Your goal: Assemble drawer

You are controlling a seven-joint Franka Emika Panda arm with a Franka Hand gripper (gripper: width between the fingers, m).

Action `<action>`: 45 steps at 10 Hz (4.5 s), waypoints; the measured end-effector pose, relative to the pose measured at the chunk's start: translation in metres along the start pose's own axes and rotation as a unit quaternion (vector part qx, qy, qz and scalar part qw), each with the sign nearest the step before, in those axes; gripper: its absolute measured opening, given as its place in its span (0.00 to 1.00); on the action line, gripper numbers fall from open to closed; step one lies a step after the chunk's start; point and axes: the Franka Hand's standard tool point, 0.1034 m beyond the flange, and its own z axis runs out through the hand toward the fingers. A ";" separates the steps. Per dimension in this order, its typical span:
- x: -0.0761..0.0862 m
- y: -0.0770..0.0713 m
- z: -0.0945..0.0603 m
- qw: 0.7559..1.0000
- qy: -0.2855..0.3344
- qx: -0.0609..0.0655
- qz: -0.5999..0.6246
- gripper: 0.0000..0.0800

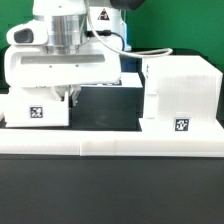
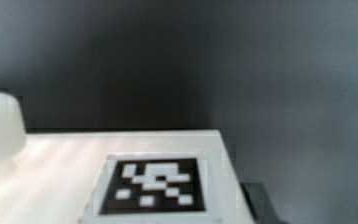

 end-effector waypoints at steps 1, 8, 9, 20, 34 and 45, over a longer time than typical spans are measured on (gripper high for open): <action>0.000 0.000 -0.004 1.000 0.000 0.003 -0.019 0.05; 0.002 -0.009 -0.004 0.973 -0.011 -0.008 -0.230 0.05; 0.004 -0.015 -0.004 0.959 -0.015 -0.009 -0.282 0.05; 0.002 -0.011 0.001 0.775 -0.049 -0.021 -0.630 0.05; 0.020 -0.037 0.007 0.789 -0.015 -0.046 -0.612 0.05; 0.035 -0.049 0.012 0.776 -0.031 -0.028 -0.629 0.05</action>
Offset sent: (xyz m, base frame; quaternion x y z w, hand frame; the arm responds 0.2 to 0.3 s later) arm 0.0000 0.0000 0.0000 0.0000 0.0000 0.0000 1.0000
